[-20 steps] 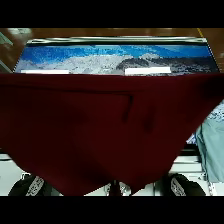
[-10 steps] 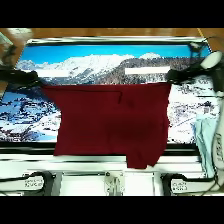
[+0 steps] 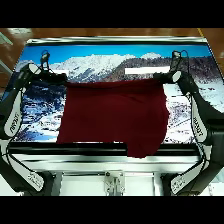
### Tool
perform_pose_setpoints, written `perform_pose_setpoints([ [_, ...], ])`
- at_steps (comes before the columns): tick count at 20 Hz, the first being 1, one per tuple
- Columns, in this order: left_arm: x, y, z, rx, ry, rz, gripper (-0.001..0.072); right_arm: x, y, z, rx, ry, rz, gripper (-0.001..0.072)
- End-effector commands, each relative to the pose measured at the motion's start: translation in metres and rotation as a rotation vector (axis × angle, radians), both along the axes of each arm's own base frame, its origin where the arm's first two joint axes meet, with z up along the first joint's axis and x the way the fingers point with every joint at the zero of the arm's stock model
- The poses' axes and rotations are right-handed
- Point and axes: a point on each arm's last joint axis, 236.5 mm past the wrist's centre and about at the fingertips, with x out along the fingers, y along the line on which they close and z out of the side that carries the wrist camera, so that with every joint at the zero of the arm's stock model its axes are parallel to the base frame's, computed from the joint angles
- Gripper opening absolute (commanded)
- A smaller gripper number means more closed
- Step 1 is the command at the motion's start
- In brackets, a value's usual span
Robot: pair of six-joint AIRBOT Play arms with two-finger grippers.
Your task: Fold the shirts.
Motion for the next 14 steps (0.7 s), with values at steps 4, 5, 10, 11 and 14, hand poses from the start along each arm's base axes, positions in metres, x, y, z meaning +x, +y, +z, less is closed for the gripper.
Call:
perform_pose_setpoints([
  [4, -0.103, 0.006, -0.008, -0.007, 0.434, -0.172, 0.0038, -0.125, -0.005, -0.013, -0.035, 0.515, 0.127, 0.0060],
  [5, -0.128, 0.013, -0.011, 0.012, 0.534, -0.201, 0.0038, -0.158, -0.012, -0.014, -0.049, 0.650, 0.144, 0.0059],
  [10, -0.163, 0.007, -0.032, 0.015, 0.698, -0.241, 0.0039, -0.198, 0.000, -0.045, 0.026, 0.806, 0.106, 0.0059],
  [11, -0.162, 0.006, -0.034, 0.017, 0.698, -0.235, 0.0038, -0.199, -0.002, -0.049, 0.019, 0.808, 0.099, 0.0059],
  [14, -0.152, 0.009, -0.037, 0.027, 0.670, -0.186, 0.0092, -0.195, -0.002, -0.049, 0.024, 0.793, 0.088, 0.0095],
])
